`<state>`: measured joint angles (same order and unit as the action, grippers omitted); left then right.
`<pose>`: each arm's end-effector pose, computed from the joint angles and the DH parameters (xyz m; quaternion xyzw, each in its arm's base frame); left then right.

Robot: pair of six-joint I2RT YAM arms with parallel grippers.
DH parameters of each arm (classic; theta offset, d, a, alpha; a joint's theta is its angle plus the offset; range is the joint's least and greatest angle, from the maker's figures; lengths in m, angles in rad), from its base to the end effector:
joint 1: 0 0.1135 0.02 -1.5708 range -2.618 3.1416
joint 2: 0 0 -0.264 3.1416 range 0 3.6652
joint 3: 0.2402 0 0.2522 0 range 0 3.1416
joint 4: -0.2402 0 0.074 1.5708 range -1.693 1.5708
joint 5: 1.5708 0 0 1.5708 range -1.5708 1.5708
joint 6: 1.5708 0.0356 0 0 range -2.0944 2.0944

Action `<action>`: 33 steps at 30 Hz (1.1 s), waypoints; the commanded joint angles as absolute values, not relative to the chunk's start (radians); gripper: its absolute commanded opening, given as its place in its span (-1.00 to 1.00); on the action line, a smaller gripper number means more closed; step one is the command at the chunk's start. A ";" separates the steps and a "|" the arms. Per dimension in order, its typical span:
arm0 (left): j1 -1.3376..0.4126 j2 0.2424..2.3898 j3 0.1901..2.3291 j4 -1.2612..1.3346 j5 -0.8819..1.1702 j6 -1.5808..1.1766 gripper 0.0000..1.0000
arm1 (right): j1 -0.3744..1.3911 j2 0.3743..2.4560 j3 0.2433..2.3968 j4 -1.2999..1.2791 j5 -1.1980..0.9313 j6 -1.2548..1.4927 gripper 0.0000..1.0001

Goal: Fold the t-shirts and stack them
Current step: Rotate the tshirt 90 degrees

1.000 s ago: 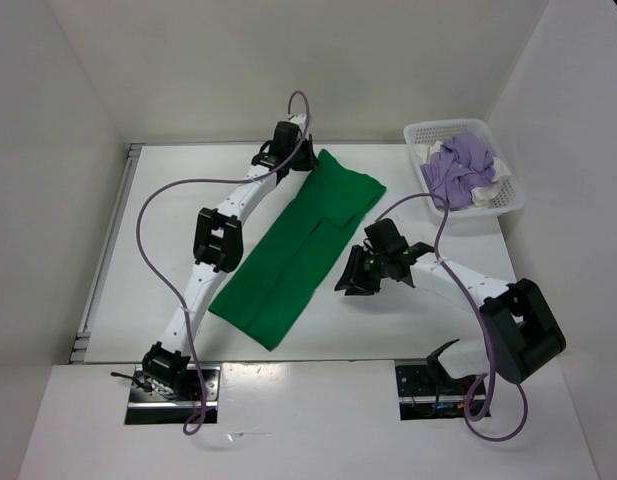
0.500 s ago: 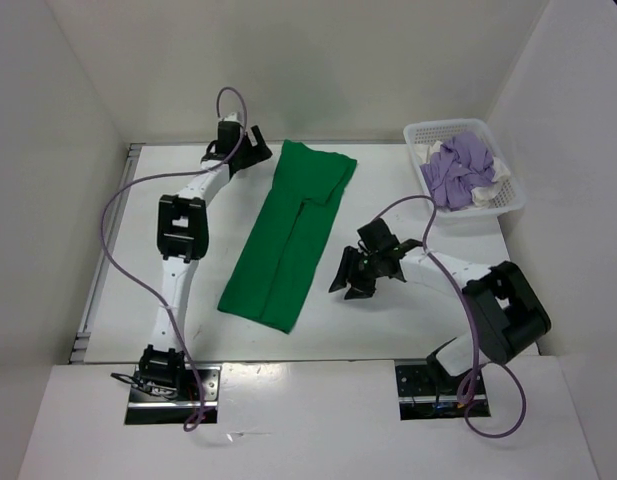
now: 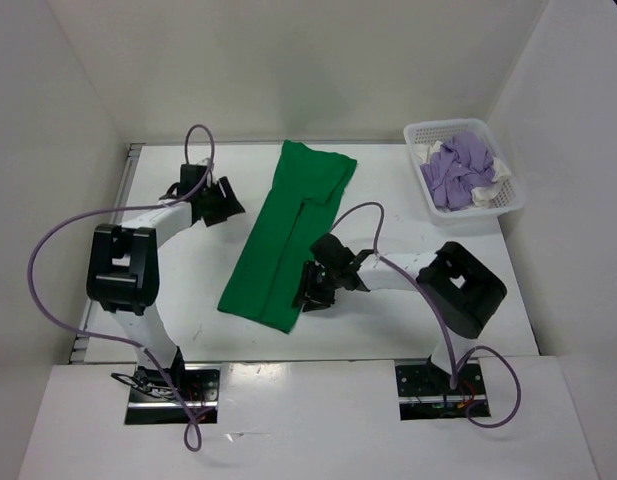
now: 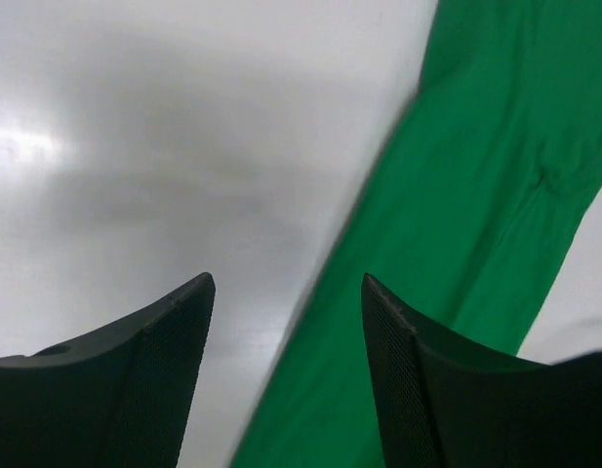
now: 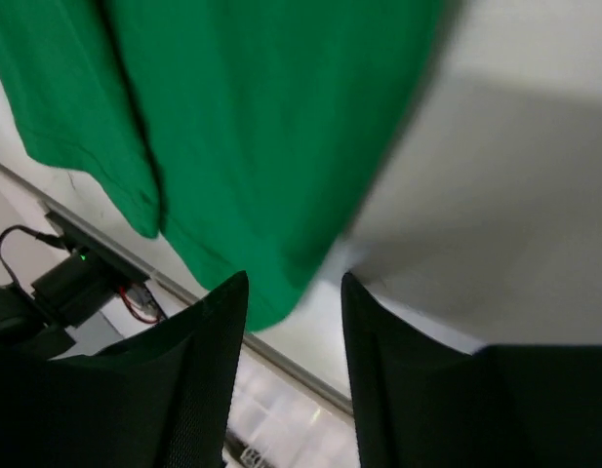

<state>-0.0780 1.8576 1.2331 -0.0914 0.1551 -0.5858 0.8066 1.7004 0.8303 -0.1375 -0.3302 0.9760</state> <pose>0.4092 -0.0375 0.2005 -0.1968 0.8863 -0.2013 0.3678 0.2099 0.2357 0.1357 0.0347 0.9480 0.3124 0.0494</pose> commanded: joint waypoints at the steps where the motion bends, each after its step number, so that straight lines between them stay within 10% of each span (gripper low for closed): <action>1: -0.081 1.738 1.097 -0.101 0.242 -0.607 0.37 | 0.805 1.767 0.877 -0.086 -0.224 0.999 -0.14; 8: -0.081 1.559 0.948 -0.175 0.219 -0.623 0.37 | 0.750 1.832 0.862 -0.072 -0.224 0.977 -0.93; 15: -0.109 1.510 0.879 -0.236 0.273 -0.591 0.47 | 0.661 1.578 0.715 -0.199 -0.170 0.856 -0.97; 22: -0.173 1.436 0.793 -0.299 0.267 -0.609 0.50 | 0.643 1.451 0.675 -0.281 -0.216 0.807 -0.02; 33: -0.383 1.297 0.704 -0.521 0.237 -0.777 0.17 | 0.664 1.232 0.491 -0.267 -0.325 0.968 0.07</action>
<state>-0.3630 1.3689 0.7433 -0.4164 0.2699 -0.6697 0.6437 1.2705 0.5266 -0.2623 -0.2928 0.9092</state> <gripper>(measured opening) 0.580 0.533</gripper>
